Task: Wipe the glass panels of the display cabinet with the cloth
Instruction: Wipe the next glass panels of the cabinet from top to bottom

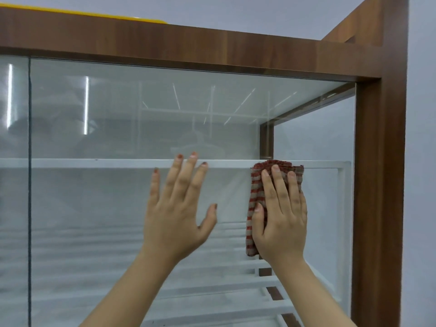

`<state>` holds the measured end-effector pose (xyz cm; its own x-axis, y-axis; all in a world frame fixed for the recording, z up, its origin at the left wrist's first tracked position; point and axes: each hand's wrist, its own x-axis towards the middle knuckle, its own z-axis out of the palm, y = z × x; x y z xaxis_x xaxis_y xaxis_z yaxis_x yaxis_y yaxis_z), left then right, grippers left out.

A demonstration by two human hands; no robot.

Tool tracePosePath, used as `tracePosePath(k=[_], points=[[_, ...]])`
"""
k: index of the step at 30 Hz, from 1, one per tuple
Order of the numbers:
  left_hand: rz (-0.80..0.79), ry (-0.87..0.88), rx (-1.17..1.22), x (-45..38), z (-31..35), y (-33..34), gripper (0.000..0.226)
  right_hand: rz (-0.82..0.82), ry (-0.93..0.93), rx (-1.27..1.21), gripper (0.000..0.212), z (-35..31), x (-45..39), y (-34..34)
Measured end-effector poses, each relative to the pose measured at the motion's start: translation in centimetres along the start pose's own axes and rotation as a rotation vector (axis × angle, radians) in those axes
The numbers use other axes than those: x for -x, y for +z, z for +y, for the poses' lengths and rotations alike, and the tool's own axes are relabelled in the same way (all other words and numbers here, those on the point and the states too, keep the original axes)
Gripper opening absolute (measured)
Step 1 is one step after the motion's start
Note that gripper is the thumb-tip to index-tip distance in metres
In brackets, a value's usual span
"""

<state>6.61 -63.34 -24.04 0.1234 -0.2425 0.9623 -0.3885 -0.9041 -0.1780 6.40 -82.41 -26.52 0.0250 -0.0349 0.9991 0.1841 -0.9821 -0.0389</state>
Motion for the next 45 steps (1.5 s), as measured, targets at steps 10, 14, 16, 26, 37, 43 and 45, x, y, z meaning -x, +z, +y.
tracePosePath(k=[10, 14, 16, 26, 37, 43, 45], points=[[-0.021, 0.021, -0.051, -0.9, 2.0, 2.0, 0.071, -0.052, -0.106, -0.002, 0.053, 2.2, -1.2, -0.6], [-0.001, 0.016, -0.048, -0.9, 2.1, 2.1, 0.07, -0.03, -0.008, 0.0, 0.053, 5.9, -2.7, -1.6], [0.004, 0.011, -0.042, -0.8, 2.2, 2.2, 0.07, -0.021, 0.035, 0.014, 0.052, 7.5, -2.5, -1.9], [0.006, 0.001, -0.04, -0.9, 2.2, 2.3, 0.071, -0.048, -0.108, -0.008, 0.052, 5.4, -2.3, -1.4], [0.02, 0.002, -0.034, -0.8, 2.3, 2.4, 0.07, 0.034, 0.083, 0.011, 0.053, 9.7, -1.0, -2.4], [0.001, 0.007, -0.042, -0.8, 2.3, 2.4, 0.071, 0.036, 0.082, -0.01, 0.054, 8.7, 1.5, -2.1], [-0.005, 0.011, -0.038, -0.7, 2.3, 2.4, 0.07, 0.052, 0.079, -0.024, 0.052, 8.5, 1.8, -2.1]])
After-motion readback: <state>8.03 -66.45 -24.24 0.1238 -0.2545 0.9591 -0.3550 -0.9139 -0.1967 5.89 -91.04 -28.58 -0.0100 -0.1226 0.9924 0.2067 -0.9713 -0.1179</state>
